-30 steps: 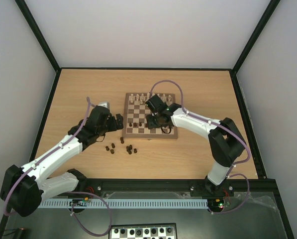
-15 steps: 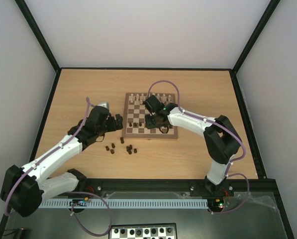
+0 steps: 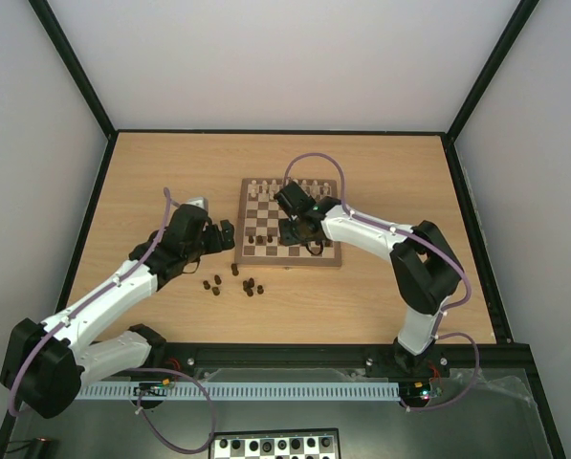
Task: Set up the chess pieces on the board
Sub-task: Adjust the chess piece on the chessboard.
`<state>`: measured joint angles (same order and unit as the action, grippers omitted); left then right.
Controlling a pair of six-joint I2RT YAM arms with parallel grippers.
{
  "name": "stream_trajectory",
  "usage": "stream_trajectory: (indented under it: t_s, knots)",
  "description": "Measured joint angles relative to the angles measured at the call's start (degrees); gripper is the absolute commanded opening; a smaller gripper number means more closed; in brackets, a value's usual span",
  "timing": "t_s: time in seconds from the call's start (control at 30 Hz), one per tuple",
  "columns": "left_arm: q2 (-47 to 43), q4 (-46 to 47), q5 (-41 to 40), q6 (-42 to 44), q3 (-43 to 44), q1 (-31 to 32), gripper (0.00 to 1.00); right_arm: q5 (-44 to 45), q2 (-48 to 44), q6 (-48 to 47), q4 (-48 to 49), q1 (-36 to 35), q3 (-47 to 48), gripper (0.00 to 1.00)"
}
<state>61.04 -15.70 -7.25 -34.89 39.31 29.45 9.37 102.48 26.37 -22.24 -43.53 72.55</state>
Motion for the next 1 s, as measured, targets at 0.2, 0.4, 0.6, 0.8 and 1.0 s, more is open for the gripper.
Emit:
stream_trajectory:
  t_s: [0.2, 0.4, 0.6, 0.8, 1.0]
  knots:
    - [0.0, 0.02, 0.26, 0.0, -0.02, -0.24, 0.99, 0.22, 0.81, 0.42, 0.02, 0.0, 0.0, 0.59]
    - [0.0, 0.07, 0.57, 0.04, -0.04, -0.31, 1.0, 0.33, 1.03, 1.09, 0.07, 0.0, 0.0, 0.82]
    - [0.0, 0.33, 0.87, 0.07, -0.24, -0.63, 1.0, 0.0, 1.03, 1.09, 0.31, 0.0, 0.0, 0.99]
    - [0.0, 0.46, 1.09, 0.24, -0.46, -0.66, 1.0, -1.22, 1.03, 1.03, 0.9, 0.0, 0.0, 0.98]
    - [0.02, 0.87, 1.25, 0.26, -0.57, -0.87, 0.99, -4.63, 1.03, 0.98, 1.81, 0.0, 0.0, 0.99]
